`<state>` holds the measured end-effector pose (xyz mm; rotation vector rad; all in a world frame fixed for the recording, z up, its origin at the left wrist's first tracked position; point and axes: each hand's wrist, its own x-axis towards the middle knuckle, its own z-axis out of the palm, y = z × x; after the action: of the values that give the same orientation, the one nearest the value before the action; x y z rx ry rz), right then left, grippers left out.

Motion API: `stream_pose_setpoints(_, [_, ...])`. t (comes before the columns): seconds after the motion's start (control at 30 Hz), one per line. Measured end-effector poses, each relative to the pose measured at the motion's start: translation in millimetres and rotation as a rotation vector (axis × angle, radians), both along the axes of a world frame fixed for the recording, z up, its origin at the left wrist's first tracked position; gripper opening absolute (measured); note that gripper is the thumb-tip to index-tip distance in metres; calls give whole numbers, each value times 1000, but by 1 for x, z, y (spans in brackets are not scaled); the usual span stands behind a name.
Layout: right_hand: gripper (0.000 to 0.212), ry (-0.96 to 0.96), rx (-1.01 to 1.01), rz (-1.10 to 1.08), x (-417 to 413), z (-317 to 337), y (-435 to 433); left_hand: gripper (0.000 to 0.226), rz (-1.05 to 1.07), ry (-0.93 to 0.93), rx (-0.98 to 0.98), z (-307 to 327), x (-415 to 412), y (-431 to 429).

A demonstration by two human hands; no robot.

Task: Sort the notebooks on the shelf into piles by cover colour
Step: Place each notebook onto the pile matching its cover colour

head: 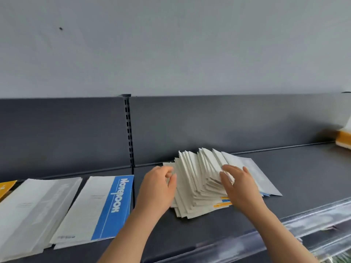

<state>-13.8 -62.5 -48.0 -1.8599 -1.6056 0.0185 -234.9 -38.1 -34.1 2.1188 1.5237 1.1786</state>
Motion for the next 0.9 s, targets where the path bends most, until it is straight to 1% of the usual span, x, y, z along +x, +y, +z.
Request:
stream_pose_setpoints(0.07, [33,-9,-59,-47,37,-8,-1,16,-42,-30,-32,-1,32,0])
stream_pose_setpoints(0.13, [28,-1,-138,-72,67,-15,-3,19,-80,-49,-82,-3,59,2])
stream_pose_setpoints(0.23, [27,40,-231,-74,96,-28,-4,22,-117,-55,-103,-5,89,8])
stream_pose_setpoints(0.37, [25,71,-201,88,103,-32,-6,32,-112,-47,-140,-3,115,14])
stream_pose_setpoints(0.47, [31,103,-143,233,98,-28,-8,32,-58,-65,-184,-1,126,18])
stream_pose_setpoints(0.53, [35,162,-152,301,100,-28,-9,42,-13,-86,-227,0,130,22])
stream_pose_setpoints(0.6, [37,203,-171,362,102,-30,-10,47,28,-57,-254,1,134,28])
stream_pose_setpoints(0.67, [38,239,-187,406,104,-29,-10,39,67,11,-270,4,137,32])
stream_pose_setpoints(0.77, [39,357,-204,410,107,-30,-10,13,93,32,-288,4,137,36])
stream_pose_setpoints(0.83, [36,419,-181,359,108,-32,-10,10,81,10,-296,3,135,35])
stream_pose_setpoints(0.9, [30,392,-148,288,109,-31,-9,13,65,-6,-300,0,132,34])
